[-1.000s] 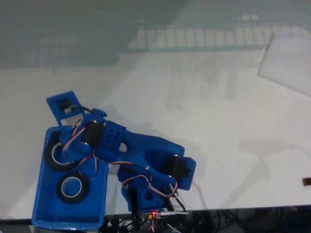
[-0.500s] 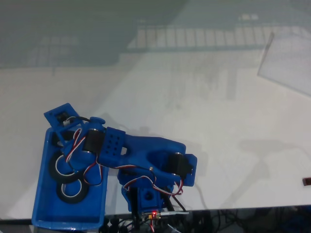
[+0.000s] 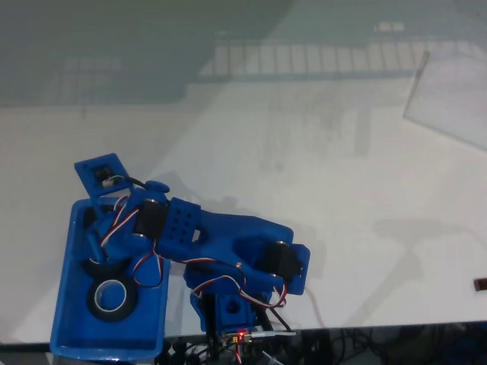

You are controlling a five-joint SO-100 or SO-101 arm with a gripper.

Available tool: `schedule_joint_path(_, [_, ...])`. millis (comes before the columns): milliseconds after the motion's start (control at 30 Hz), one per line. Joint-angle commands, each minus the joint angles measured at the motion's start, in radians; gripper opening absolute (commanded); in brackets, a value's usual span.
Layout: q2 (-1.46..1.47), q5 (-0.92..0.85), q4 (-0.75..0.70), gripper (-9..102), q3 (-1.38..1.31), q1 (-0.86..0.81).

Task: Grasp all tape and put them in the bin.

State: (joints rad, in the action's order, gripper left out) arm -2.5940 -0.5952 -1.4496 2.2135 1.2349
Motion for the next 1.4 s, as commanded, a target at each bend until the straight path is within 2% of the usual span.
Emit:
schedule_joint_path(0, [-0.008, 0.012, 0.048, 35, -0.029, -0.037])
schedule_joint_path(167, [-0.008, 0.061, 0.218, 34, -0.029, -0.173])
schedule_joint_path(400, [-0.032, 0.21, 0.508, 34, -0.023, -0.476])
schedule_joint_path(667, [-0.146, 0.552, 0.782, 34, 0.087, -0.923])
schedule_joint_path(800, [-0.255, 0.686, 0.83, 32, 0.247, -1.138])
schedule_joint_path(933, [-0.391, 0.684, 0.808, 28, 0.422, -1.269])
schedule_joint_path(1200, [-0.621, 0.546, 0.773, 19, 0.719, -1.368])
schedule_joint_path(1367, [-0.678, 0.515, 0.716, 11, 0.765, -1.373])
